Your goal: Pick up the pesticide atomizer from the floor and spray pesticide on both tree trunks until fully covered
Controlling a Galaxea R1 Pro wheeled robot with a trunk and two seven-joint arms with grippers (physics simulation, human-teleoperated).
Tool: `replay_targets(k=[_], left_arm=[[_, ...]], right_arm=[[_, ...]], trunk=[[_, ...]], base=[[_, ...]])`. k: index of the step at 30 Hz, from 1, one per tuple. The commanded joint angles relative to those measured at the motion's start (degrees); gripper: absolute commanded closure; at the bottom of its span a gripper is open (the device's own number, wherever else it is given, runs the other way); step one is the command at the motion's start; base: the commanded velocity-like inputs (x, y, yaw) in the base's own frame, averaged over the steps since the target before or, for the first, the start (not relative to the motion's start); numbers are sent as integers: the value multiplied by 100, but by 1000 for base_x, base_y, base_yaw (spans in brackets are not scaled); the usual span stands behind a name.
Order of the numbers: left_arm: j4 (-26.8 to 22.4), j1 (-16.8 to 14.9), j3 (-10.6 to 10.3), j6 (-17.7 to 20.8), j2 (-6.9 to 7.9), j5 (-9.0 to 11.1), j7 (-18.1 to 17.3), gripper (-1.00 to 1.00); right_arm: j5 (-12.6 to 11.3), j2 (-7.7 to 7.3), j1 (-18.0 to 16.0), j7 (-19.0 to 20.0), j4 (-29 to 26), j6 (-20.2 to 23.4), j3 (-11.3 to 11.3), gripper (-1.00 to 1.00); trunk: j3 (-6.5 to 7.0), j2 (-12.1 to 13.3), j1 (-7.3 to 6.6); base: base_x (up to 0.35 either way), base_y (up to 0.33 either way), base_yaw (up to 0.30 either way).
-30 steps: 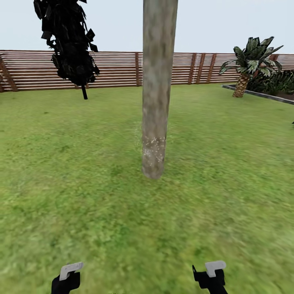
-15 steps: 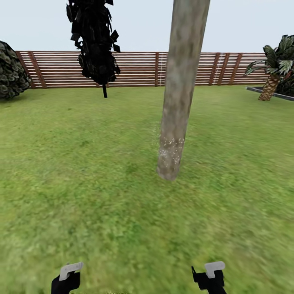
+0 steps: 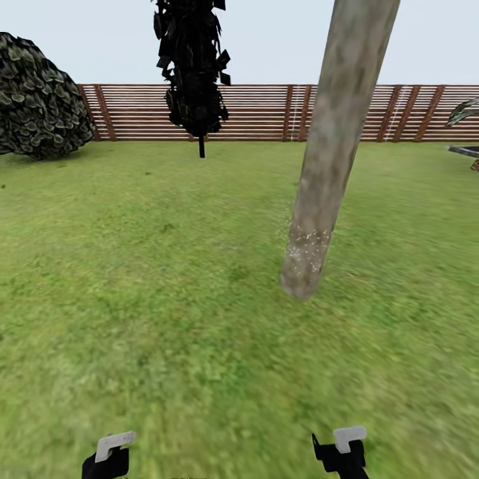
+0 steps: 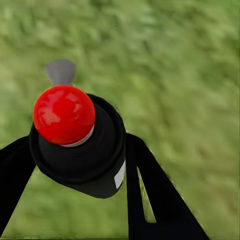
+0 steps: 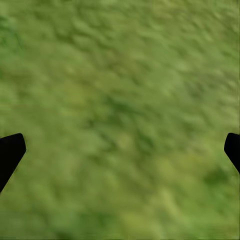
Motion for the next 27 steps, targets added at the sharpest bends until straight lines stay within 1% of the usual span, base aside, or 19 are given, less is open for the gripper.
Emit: replay_targets(k=[1,27], left_arm=[[6,-4,-14,-18,-1,33,-5,100],[6,-4,-16,-18,4,37,-5,100]], right_arm=[[19,6,-3,48,-12,-20,-49,-100],[19,6,-3,48,-7,-20,-49,-100]], trunk=[[-5,-2,-1],[-5,-2,-1]], base=[[0,0,279],[0,0,279]])
